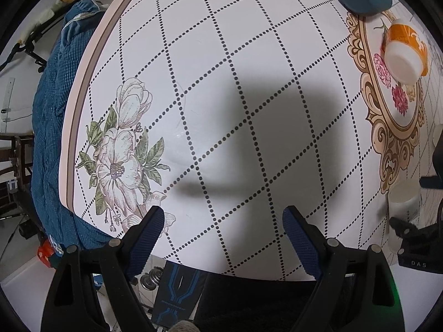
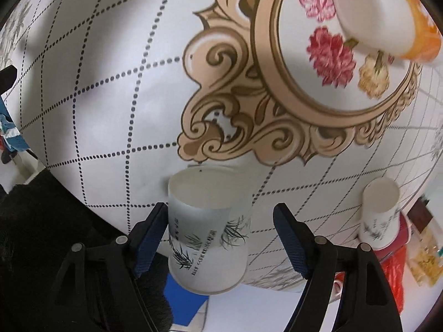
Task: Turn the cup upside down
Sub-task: 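Rotate the held white paper cup with the right gripper, rim facing down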
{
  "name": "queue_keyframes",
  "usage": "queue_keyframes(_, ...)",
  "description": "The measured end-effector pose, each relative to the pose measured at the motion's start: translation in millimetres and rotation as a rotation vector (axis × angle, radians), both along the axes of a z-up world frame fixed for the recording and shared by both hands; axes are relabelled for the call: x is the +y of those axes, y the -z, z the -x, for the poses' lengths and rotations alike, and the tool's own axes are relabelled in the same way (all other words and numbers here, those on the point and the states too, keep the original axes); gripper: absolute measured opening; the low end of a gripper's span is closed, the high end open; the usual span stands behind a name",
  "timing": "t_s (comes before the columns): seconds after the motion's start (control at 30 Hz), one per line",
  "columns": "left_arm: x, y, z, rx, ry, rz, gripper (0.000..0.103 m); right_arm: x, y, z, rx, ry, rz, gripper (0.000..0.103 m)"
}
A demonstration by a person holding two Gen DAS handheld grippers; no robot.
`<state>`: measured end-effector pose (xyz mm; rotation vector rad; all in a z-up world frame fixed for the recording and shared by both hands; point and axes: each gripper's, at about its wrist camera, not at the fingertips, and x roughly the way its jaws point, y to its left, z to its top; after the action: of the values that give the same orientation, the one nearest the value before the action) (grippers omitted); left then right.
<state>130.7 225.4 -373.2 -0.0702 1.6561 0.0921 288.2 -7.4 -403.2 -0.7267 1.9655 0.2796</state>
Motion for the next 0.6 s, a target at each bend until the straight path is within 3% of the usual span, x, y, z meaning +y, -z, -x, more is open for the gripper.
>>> queue_keyframes(0.07, -3, -2, 0, 0.000, 0.007, -0.002, 0.087, 0, 0, -4, -0.026, -0.009, 0.001, 0.078)
queue_keyframes(0.13, -7, -4, -1, -0.002, 0.017, -0.005, 0.087, 4, -4, -3, -0.045, 0.000, -0.007, 0.063)
queue_keyframes(0.17, -8, -4, -1, -0.002, 0.020, -0.006, 0.087, 5, -6, -3, -0.052, 0.009, -0.011, 0.062)
queue_keyframes(0.4, -32, -8, -3, -0.005, 0.062, -0.018, 0.087, -16, -33, 10, -0.138, 0.096, -0.062, 0.062)
queue_keyframes(0.6, -55, -8, -7, -0.005, 0.106, -0.026, 0.087, -61, -74, 10, -0.301, 0.287, -0.159, 0.061)
